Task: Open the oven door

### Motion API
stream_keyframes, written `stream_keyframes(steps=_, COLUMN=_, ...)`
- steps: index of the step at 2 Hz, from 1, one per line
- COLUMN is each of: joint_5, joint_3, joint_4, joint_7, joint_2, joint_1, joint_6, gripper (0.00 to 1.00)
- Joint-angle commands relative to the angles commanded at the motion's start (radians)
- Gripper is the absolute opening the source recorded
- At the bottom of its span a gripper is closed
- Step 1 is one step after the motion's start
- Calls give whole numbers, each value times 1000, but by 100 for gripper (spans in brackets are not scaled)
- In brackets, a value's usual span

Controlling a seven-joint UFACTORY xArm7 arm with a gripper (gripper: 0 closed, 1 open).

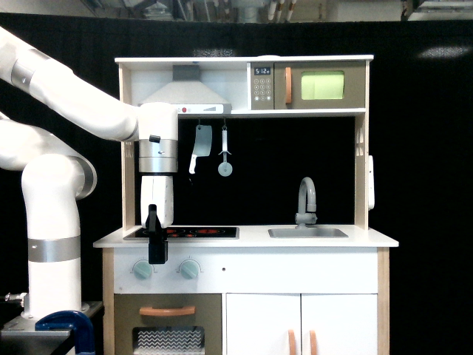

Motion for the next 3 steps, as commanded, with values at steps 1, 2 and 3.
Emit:
stream_keyframes(steps=1, joint_5=1, joint_3=-1, joint_4=-5, joint_7=5, joint_2=-19, joint_1=6, joint_6=-4, gripper=100)
stream_keyframes(steps=2, joint_5=3, joint_3=-13, joint_4=17, joint_7=-25, joint_2=-21, joint_1=35, joint_6=-13, gripper=100)
stream_keyframes(steps=3, joint_5=-22, joint_3=-38, joint_4=64, joint_7=-90, joint_2=32, joint_1=51, joint_6=-54, gripper=100)
